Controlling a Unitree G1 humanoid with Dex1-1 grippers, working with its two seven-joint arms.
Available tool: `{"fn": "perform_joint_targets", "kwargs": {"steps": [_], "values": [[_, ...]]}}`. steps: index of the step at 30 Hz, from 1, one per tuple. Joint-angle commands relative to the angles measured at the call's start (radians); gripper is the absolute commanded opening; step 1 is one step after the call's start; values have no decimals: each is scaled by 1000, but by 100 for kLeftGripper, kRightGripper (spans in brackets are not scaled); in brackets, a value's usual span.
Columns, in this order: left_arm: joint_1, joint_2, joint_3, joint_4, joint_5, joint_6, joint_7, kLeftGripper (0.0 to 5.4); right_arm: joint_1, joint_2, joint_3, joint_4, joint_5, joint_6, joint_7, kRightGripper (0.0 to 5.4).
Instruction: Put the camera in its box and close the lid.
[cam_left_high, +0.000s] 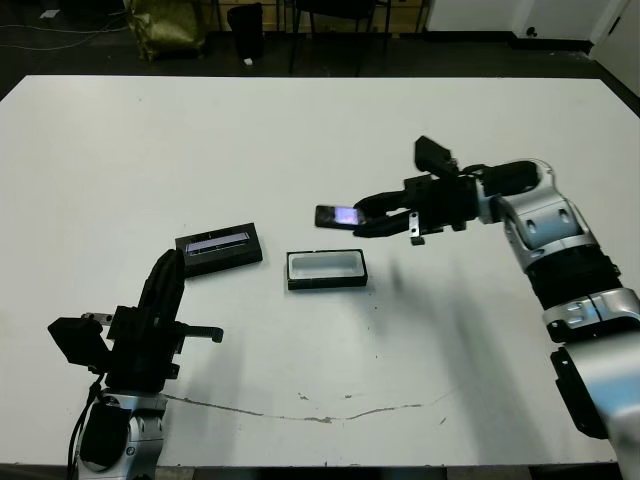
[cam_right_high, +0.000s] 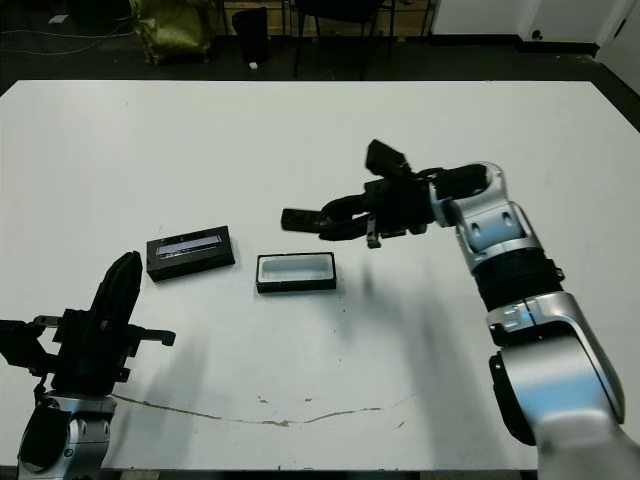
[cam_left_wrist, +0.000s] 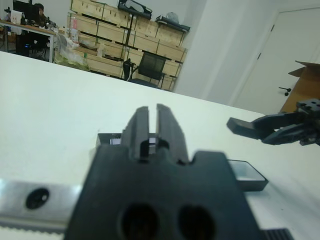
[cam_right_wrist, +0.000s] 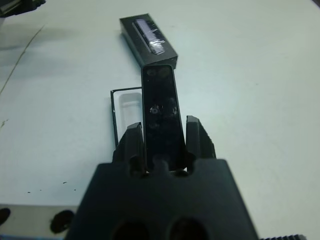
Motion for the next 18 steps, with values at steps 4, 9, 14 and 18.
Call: {"fn": "perform_joint_targets", "kwargs": {"steps": [4, 9, 14, 18], "values": [[9, 2, -3, 14, 5, 8, 5, 0, -43, 31, 41, 49, -43, -6, 19, 48], [6, -3, -7, 15, 18, 3, 13, 0, -68, 51, 62, 91, -64, 20, 46, 48], [7, -2, -9, 21, 22, -8, 12, 0, -70, 54, 63, 84, -63, 57, 68, 48], [11, -4, -10, 14, 10, 2, 14, 0, -60, 49, 71, 56, -75, 40, 71, 48]]}}
